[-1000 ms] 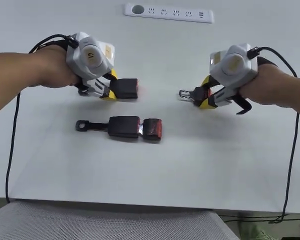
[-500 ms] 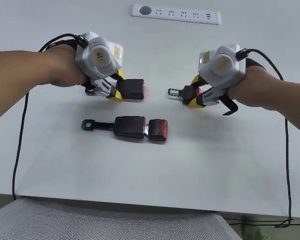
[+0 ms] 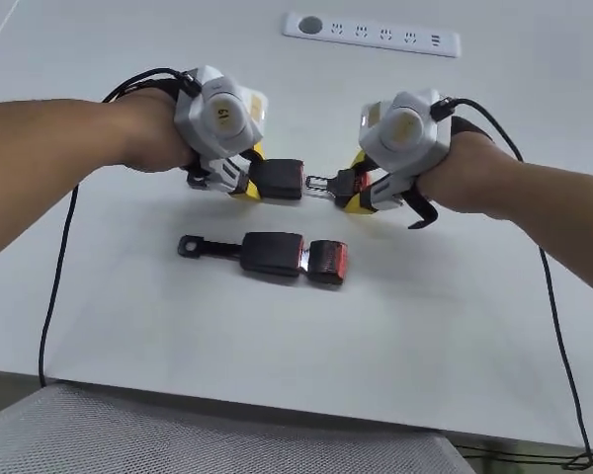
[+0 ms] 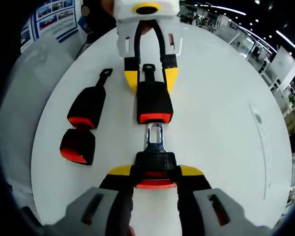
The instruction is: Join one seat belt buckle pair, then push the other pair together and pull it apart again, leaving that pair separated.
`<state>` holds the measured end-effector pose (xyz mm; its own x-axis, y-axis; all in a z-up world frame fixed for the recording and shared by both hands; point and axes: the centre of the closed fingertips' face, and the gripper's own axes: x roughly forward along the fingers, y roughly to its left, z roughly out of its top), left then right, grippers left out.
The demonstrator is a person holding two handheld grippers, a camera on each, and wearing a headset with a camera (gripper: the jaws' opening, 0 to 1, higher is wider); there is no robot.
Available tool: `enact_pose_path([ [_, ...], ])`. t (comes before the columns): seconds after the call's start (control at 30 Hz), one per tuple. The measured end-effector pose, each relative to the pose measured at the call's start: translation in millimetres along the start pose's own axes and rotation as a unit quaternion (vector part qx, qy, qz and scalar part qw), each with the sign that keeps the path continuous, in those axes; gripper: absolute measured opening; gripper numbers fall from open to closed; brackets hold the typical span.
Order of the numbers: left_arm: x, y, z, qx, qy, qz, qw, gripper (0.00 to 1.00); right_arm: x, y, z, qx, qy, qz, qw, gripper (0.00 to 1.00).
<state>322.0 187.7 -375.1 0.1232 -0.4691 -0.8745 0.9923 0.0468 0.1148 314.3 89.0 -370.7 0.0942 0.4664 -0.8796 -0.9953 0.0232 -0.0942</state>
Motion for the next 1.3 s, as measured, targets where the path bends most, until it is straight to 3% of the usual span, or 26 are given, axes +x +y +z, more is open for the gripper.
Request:
enact_pose_path([
  [0.2,0.2,0.3,-1.3,-0.002,0.000,-0.002,1.0000,0.31,2.6,-2.8,2.8,0.000,0.002,0.001,1.0000,0.34],
  [0.33,-0.8,-1.0,0.1,-0.001,0.001,-0.003,1.0000,0.31,2.0,2.9,12.6,-0.020,-0.005,0.001,0.9998,0.34],
  [0.4,-1.6,-1.8,0.8,0.000,0.002,-0.004,1.0000,0.31,4.7,1.0,16.7,-0.042,-0.003,-0.011,0.9990,0.34],
  [0.6,-1.6,-0.5,0.2,0.003,0.001,-0.006,1.0000,0.31,7.4,-2.3,14.5,-0.013,-0.021,0.006,0.9997,0.34],
  [1.3,-2.2,-4.2,4.5,0.003,-0.006,-0.017,0.9998,0.30,20.0,-6.7,30.7,-0.008,-0.038,0.011,0.9992,0.31],
])
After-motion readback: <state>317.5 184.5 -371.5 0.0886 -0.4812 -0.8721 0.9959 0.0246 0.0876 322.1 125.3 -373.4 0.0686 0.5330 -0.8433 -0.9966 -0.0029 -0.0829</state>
